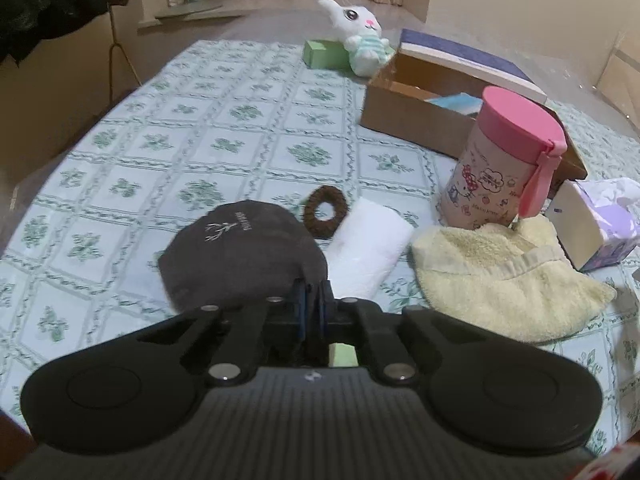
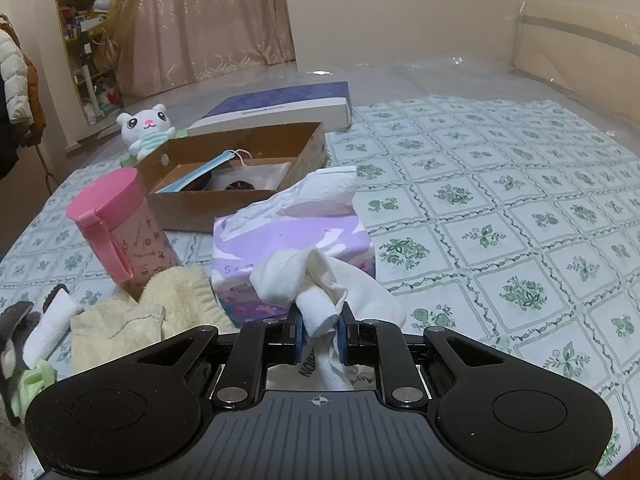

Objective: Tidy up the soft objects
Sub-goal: 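Grasp the dark grey cloth with the left tool while the right tool holds the white cloth, then carry the dark grey cloth with the left tool and white cloth with the right tool to the box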

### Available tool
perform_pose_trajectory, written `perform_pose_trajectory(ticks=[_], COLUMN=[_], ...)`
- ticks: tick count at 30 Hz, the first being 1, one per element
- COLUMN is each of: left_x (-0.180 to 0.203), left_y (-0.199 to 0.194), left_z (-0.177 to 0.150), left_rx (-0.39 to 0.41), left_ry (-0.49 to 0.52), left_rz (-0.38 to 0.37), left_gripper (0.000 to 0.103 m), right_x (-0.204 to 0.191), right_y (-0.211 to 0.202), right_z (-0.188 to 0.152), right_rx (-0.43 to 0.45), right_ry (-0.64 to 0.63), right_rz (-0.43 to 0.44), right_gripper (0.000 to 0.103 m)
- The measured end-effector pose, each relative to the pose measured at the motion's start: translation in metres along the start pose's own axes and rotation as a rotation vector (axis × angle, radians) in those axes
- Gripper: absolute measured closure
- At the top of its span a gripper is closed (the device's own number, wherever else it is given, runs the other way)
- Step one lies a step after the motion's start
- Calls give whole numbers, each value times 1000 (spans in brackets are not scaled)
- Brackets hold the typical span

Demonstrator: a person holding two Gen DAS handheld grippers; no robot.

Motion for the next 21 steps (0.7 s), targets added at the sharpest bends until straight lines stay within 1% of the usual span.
perform_pose_trajectory(ticks=[3,5,6,8,9,12,13,16,19,21], left_x=[-10,-14,-13,-10,-9,-5,-4,-4,-7,-10], left_y=[-3,-1,0,3,5,12,15,24,30,31], left_z=[-6,-12,-14,-16,-18,-21,-23,-27,-30,-29], left_rx=[-18,-34,-39,-44,-44,-52,-57,-83,-87,-83], left_ry=[-11,-27,-25,-16,-11,31,41,50,58,38], left_rz=[6,20,24,32,36,65,72,90,109,101], left_gripper=[92,80,78,66,65,65,63,63,63,76], right_x=[1,1,2,2,2,3,3,4,5,4], right_y=[-2,-1,-1,-1,-1,0,0,2,4,4], right_z=[-3,-5,-6,-6,-6,-5,-5,-6,-7,-7], right_rx=[-5,-12,-16,-21,-22,-20,-21,-26,-33,-32], right_ry=[4,9,14,23,23,19,21,21,18,17], right_rz=[2,3,4,9,11,6,6,3,0,0], right_gripper=[86,86,86,86,86,86,86,86,86,86])
Point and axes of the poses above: each gripper's, at about its wrist camera, not at the fingertips, and y roughly the way its jaws point, x to its right, z to its top, the point moved 8 cm from there along y, roughly the way its jaws point, and after that the axes turned 2 degrees about z, right-handed, at the moved point
